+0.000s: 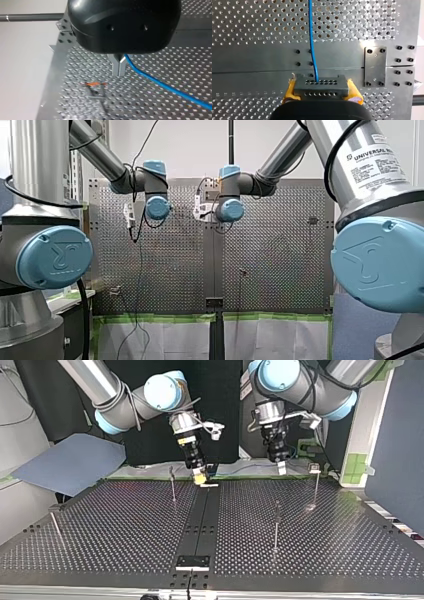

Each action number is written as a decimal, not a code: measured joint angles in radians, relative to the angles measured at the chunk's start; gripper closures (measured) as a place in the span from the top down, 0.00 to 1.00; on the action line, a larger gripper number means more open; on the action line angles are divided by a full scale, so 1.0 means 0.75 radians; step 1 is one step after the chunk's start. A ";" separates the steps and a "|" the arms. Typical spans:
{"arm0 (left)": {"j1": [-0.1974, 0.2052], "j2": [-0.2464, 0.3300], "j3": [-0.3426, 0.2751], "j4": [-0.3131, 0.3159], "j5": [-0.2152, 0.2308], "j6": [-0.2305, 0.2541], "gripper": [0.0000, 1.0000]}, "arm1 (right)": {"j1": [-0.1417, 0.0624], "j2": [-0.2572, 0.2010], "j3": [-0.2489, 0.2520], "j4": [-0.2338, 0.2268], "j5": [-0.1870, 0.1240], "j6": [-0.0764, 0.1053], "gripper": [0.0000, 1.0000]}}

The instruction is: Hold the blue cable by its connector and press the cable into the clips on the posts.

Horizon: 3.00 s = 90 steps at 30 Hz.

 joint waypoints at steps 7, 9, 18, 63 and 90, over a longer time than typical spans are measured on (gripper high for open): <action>-0.006 0.014 0.074 -0.074 -0.001 -0.003 0.00 | 0.000 0.000 -0.046 0.061 0.000 -0.015 0.00; -0.006 0.027 0.097 -0.096 0.006 -0.001 0.00 | 0.000 0.000 -0.059 0.072 0.000 -0.016 0.00; 0.009 0.034 0.194 -0.205 0.040 -0.033 0.00 | -0.004 0.000 -0.114 0.114 0.000 -0.008 0.00; 0.226 -0.027 0.253 -0.575 0.304 -0.037 0.00 | 0.008 0.085 -0.340 0.229 -0.056 0.052 0.00; 0.282 -0.084 0.344 -0.567 0.381 -0.071 0.00 | -0.017 0.136 -0.441 0.274 -0.080 0.104 0.00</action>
